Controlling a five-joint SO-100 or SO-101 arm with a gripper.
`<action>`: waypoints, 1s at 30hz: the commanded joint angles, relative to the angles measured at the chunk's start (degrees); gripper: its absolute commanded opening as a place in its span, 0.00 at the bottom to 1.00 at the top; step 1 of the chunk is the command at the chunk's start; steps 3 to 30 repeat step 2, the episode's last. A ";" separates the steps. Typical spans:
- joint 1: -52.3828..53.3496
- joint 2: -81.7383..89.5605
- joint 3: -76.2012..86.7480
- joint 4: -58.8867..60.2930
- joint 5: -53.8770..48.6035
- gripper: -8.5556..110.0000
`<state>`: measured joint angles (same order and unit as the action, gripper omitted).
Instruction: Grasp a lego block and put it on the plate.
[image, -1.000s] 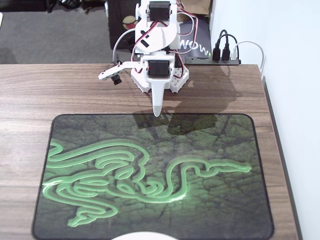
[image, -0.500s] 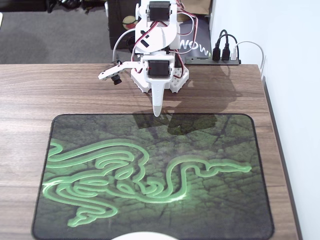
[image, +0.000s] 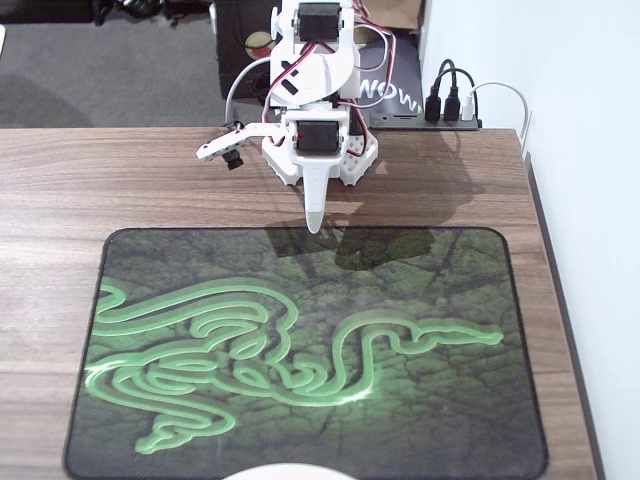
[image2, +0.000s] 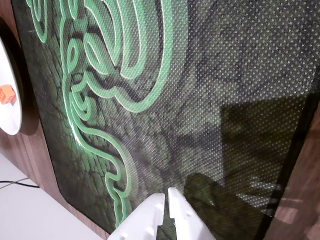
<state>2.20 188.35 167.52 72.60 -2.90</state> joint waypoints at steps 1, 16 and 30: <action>0.00 0.18 -0.18 0.09 -0.18 0.08; 0.00 0.18 -0.18 0.09 -0.18 0.08; 0.00 0.18 -0.18 0.09 -0.18 0.08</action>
